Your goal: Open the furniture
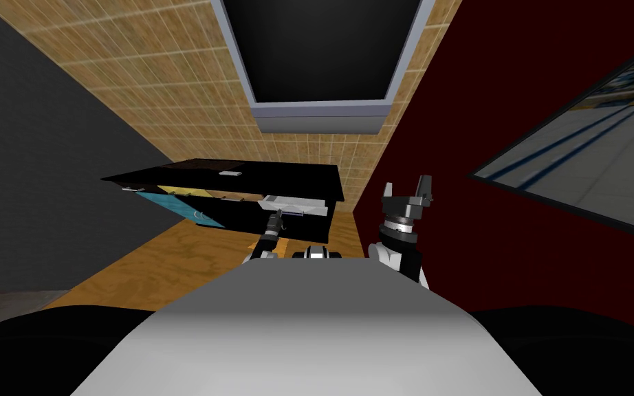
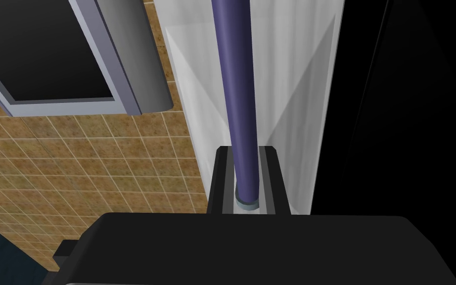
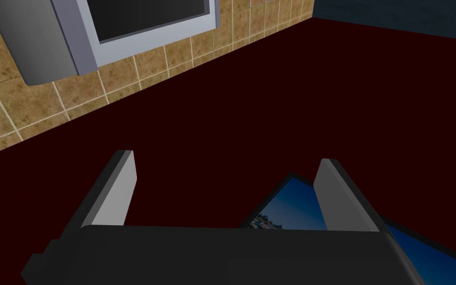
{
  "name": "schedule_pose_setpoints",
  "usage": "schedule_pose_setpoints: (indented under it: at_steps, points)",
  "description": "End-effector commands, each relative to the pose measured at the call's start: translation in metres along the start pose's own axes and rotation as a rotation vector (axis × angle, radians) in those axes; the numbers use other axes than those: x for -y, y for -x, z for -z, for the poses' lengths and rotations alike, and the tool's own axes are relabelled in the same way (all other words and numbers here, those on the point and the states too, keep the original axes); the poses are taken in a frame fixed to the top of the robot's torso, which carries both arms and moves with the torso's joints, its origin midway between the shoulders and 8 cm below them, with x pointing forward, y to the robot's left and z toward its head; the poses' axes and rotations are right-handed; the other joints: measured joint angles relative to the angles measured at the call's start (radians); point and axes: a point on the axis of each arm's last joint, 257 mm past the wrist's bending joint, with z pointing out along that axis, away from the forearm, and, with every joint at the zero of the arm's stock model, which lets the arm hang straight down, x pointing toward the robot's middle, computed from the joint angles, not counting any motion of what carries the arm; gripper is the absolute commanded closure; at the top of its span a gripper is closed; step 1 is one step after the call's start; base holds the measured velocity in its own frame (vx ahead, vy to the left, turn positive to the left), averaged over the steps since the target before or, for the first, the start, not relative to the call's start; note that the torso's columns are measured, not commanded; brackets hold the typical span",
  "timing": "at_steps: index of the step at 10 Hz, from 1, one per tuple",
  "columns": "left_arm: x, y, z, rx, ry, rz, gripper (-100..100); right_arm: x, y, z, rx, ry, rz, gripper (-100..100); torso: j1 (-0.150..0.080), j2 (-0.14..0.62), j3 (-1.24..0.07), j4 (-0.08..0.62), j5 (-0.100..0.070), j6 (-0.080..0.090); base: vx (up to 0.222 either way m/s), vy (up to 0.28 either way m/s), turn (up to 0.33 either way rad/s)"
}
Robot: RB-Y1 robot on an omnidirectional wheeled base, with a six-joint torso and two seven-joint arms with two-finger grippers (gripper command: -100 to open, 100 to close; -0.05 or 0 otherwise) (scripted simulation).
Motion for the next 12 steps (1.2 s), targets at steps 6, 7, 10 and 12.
schedule_pose_setpoints:
  at_steps: [6, 7, 10, 12]
  points:
    - [0.024, 0.005, 0.015, 0.003, 0.006, 0.005, -100, 0.000, 0.000, 0.000, 0.000, 0.000, 0.000, 0, 0.009, -0.005, -0.002, -0.003, 0.004, -0.002, 0.021, 0.002, 0.003]
    - [0.030, 0.006, 0.018, 0.002, 0.006, 0.006, -100, 0.000, 0.000, 0.000, 0.000, 0.000, 0.000, 0, 0.008, -0.004, -0.002, -0.003, 0.004, -0.002, 0.035, 0.006, 0.004]
    - [0.047, 0.007, 0.026, 0.001, 0.005, 0.009, -100, 0.000, 0.000, 0.000, 0.000, 0.000, 0.000, 0, 0.007, -0.003, -0.001, -0.003, 0.003, -0.002, 0.032, -0.001, 0.003]
    - [0.042, 0.006, 0.028, 0.001, 0.023, 0.011, -100, 0.000, 0.000, 0.000, 0.000, 0.000, 0.000, 0, 0.005, 0.000, 0.000, 0.002, 0.000, -0.003, 0.025, 0.000, 0.001]
